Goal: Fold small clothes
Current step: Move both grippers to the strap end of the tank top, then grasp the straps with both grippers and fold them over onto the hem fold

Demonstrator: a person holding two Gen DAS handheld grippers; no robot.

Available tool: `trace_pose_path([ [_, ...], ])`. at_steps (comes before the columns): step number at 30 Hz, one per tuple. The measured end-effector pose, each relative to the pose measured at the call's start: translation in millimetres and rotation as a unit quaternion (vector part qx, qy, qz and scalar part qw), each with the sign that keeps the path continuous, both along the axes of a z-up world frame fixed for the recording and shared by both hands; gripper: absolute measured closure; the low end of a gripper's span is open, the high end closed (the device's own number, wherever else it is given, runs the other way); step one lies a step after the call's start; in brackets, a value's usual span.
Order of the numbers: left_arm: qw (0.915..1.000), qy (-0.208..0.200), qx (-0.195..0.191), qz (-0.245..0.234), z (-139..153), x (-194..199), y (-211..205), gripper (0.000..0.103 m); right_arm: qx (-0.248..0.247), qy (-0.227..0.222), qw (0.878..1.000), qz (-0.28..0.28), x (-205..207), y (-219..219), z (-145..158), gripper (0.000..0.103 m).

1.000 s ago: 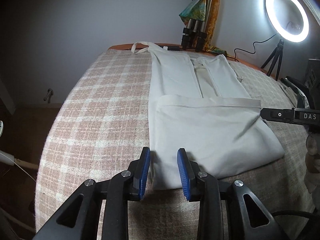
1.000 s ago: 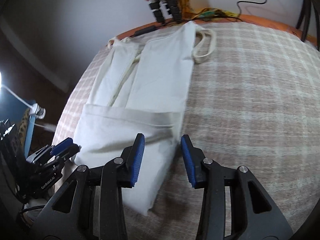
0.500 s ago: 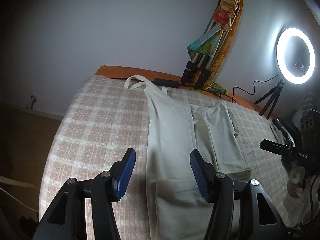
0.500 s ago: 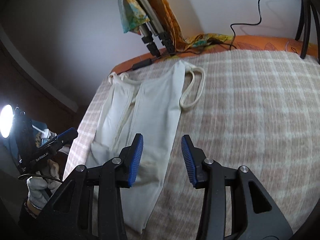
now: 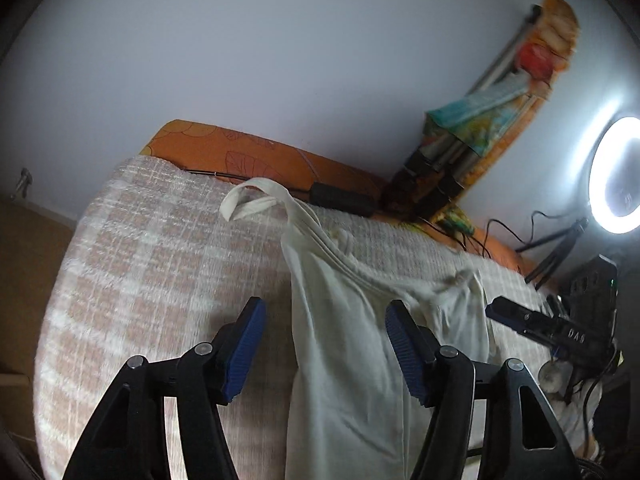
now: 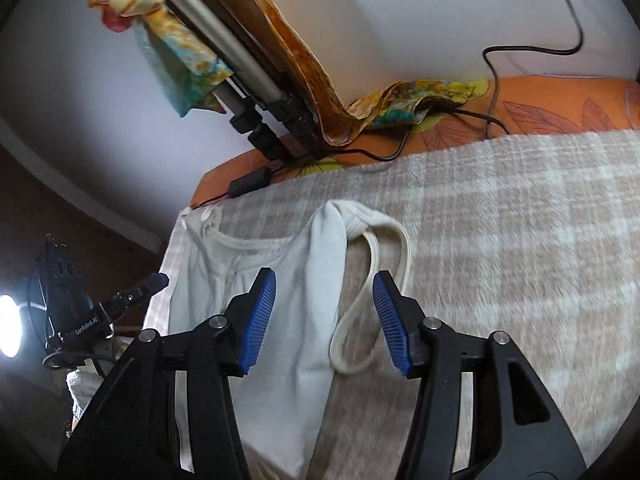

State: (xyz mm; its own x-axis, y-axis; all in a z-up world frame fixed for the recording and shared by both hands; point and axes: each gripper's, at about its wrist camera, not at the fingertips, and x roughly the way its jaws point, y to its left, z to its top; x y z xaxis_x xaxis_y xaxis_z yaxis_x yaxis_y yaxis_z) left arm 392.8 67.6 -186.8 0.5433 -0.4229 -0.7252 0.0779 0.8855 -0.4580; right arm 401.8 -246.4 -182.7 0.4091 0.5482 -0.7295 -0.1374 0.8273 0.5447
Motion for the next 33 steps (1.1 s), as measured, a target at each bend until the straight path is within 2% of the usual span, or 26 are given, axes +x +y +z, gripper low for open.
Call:
trace_pose_path([
  [5, 0.9999, 0.005, 0.013, -0.003, -13, 23, -7, 0.039, 0.007, -0.002, 1.0, -0.001, 18, 3, -10, 0.05],
  [8, 0.9998, 0.01, 0.015, -0.003, -21, 34, -13, 0.044, 0.019, 0.001, 1.0, -0.003, 26, 1, -13, 0.05],
  [11, 0.9998, 0.005, 0.019, -0.001, -24, 42, -18, 0.055, 0.022, 0.001, 1.0, -0.002, 32, 2, -13, 0.05],
  [12, 0.9998, 0.008, 0.017, -0.003, -27, 45, -19, 0.069, 0.023, 0.001, 1.0, 0.0, 33, 3, -13, 0.057],
  [13, 0.9998, 0.01, 0.015, -0.003, -28, 47, -19, 0.078, 0.024, 0.003, 1.0, 0.005, 34, 4, -14, 0.069],
  [14, 0.9999, 0.01, 0.011, -0.003, -29, 49, -20, 0.082, 0.023, 0.006, 1.0, 0.008, 36, 6, -15, 0.076],
  [15, 0.9999, 0.009, 0.007, -0.005, -29, 50, -21, 0.09, 0.021, 0.004, 1.0, 0.013, 36, 9, -15, 0.085],
  [16, 1.0, 0.007, 0.004, -0.006, -29, 51, -22, 0.095, 0.016, 0.0, 1.0, 0.017, 36, 11, -13, 0.089],
  [18, 1.0, -0.002, 0.005, -0.005, -25, 50, -24, 0.101, -0.001, -0.016, 1.0, 0.023, 36, 19, -7, 0.091],
  [23, 0.9996, -0.025, -0.01, -0.012, -7, 37, -22, 0.102, -0.001, -0.04, 0.999, 0.027, 26, 18, 17, 0.092],
  [26, 0.9987, -0.046, -0.004, -0.021, 8, 24, -20, 0.102, -0.001, -0.055, 0.998, 0.034, 16, 17, 36, 0.092],
  [33, 0.997, -0.071, -0.022, -0.023, 37, -19, -9, 0.103, 0.004, -0.08, 0.995, 0.053, -19, 16, 78, 0.092],
])
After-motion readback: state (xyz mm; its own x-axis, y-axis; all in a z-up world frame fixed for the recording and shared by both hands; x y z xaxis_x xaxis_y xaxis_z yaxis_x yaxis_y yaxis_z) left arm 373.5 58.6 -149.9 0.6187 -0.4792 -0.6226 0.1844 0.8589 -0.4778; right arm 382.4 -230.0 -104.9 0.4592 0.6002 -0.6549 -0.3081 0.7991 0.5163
